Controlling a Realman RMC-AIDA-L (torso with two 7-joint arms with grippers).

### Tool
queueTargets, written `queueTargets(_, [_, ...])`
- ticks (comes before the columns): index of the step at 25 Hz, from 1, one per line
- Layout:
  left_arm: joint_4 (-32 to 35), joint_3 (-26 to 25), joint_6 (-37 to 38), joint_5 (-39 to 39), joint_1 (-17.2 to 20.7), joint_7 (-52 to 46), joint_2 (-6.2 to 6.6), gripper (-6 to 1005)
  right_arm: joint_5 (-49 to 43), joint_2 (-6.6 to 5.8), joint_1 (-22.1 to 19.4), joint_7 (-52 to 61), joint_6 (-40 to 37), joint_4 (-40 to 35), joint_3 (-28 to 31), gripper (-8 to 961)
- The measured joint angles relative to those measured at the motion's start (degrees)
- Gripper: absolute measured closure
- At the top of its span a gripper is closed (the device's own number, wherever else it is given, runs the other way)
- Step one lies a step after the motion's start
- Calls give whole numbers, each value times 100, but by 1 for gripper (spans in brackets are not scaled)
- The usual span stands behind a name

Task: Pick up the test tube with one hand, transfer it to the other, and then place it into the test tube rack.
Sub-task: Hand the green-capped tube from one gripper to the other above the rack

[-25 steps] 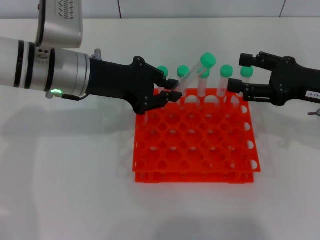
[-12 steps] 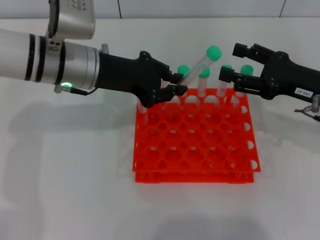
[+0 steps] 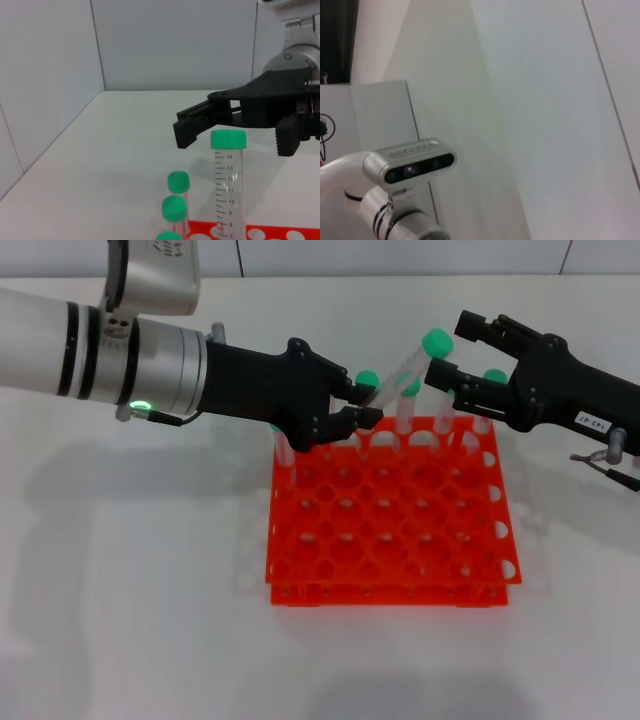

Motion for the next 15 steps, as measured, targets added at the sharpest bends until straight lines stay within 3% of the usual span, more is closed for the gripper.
queueTargets(6, [0,-6,-36,3,-9,69,-39,767,594,-1,65,-184,24,245,-451,84])
queueTargets(15, [0,4,-85,3,-26,72,-54,759,857,-5,84,-309,50,435,-589,85])
